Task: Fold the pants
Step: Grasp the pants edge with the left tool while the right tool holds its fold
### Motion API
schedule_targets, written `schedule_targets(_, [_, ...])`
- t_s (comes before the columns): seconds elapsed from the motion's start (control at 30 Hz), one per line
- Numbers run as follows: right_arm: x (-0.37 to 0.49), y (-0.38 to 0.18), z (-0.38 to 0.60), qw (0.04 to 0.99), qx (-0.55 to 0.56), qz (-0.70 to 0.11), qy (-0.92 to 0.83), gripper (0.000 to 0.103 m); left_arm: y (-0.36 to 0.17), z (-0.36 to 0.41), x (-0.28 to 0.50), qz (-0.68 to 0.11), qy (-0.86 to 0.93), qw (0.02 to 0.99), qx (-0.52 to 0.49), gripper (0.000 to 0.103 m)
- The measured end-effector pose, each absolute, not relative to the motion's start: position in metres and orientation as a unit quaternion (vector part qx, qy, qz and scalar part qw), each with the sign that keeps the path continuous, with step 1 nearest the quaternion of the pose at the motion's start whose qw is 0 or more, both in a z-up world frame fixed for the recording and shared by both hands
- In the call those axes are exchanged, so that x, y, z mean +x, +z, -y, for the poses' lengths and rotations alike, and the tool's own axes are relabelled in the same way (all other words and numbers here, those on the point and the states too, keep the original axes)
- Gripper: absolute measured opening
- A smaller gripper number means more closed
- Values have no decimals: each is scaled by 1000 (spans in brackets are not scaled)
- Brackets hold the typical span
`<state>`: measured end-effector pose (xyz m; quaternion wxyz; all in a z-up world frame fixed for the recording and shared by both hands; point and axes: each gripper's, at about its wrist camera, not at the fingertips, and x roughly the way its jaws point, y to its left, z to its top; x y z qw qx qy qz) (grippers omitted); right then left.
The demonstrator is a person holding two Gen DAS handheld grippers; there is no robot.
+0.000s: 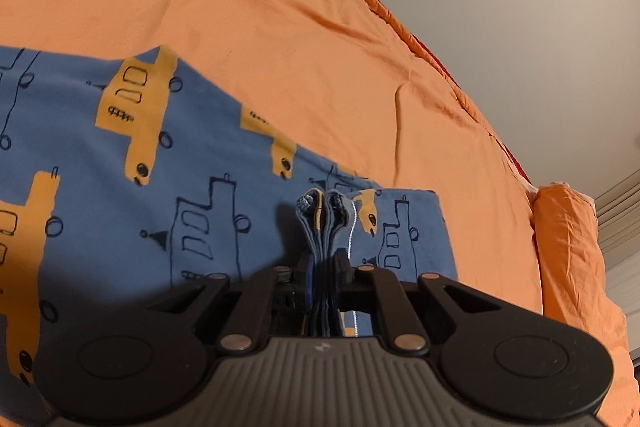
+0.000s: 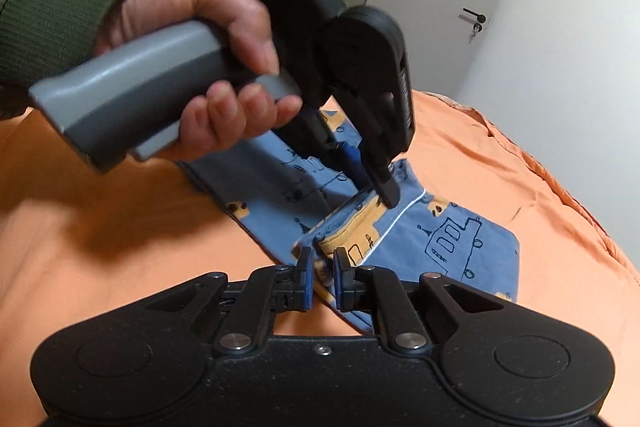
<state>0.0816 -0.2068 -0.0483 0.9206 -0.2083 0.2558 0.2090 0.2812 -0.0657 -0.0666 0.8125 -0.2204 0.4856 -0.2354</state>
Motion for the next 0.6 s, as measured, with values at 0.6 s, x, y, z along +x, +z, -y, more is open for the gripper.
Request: schedule_targets(0.6, [94,-58,190,923,-221,-250,193,27,-74,62,285,-497,-232,801,-240,10])
